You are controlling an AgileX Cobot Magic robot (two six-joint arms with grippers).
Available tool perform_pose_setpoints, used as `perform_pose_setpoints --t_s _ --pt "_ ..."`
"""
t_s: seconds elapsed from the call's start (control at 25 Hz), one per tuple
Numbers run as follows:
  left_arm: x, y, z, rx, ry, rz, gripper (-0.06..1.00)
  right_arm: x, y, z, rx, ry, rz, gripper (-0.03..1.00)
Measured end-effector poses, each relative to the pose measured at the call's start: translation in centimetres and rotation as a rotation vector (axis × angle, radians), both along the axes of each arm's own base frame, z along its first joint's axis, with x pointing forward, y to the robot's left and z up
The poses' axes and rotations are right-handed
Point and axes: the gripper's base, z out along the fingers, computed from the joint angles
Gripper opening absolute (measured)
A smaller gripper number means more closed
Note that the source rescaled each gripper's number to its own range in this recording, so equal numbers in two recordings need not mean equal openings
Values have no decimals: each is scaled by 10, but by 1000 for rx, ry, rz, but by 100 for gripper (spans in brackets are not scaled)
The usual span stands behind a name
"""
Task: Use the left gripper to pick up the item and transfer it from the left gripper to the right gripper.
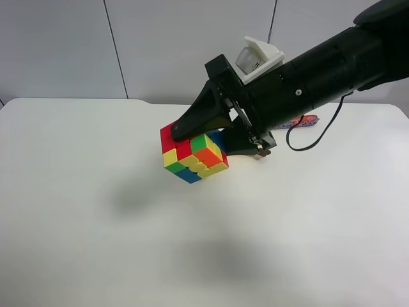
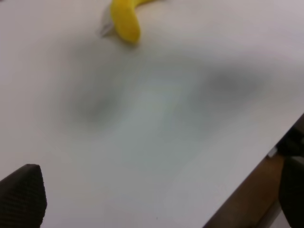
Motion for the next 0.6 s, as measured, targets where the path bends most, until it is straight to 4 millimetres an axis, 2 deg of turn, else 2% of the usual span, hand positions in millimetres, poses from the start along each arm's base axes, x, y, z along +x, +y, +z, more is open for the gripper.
perform_pose_setpoints --t_s 0.44,0.6 --pt "1 0 0 -14 0 8 98 -2 1 -1 -8 -5 17 0" --pt "1 -1 0 -14 0 76 98 -2 0 -3 -34 -24 29 0"
